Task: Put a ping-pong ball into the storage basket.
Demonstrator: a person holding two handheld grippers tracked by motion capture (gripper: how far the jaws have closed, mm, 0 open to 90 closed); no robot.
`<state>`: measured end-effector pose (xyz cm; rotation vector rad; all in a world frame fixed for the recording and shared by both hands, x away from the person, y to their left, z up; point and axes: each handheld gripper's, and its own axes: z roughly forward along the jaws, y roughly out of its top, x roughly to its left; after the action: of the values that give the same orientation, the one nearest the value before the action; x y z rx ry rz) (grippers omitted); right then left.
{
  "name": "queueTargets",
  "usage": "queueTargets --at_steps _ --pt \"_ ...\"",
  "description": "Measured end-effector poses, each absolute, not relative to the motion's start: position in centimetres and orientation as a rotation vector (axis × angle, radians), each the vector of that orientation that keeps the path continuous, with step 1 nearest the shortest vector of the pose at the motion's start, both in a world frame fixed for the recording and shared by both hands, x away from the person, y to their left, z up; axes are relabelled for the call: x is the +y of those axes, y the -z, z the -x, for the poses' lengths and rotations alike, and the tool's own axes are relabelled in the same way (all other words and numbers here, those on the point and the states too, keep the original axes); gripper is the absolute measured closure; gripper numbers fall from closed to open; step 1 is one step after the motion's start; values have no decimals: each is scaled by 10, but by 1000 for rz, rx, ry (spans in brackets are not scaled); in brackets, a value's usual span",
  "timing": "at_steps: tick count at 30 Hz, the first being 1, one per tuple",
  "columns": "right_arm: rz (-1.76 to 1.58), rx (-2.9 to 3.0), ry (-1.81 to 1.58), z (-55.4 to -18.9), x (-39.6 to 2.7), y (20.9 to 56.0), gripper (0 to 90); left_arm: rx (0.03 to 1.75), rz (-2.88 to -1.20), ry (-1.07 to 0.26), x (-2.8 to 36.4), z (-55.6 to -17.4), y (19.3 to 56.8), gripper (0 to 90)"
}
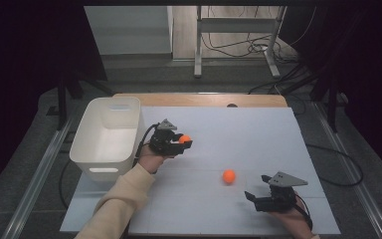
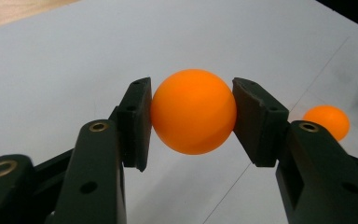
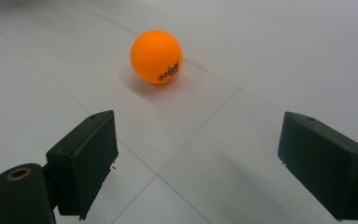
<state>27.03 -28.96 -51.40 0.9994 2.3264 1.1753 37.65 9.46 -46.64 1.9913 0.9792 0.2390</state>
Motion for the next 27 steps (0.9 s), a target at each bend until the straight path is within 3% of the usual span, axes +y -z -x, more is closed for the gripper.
queueTargets --at_steps 27 --pt "-993 2329 -1171 -270 -289 514 124 927 -1932 -267 102 -367 446 500"
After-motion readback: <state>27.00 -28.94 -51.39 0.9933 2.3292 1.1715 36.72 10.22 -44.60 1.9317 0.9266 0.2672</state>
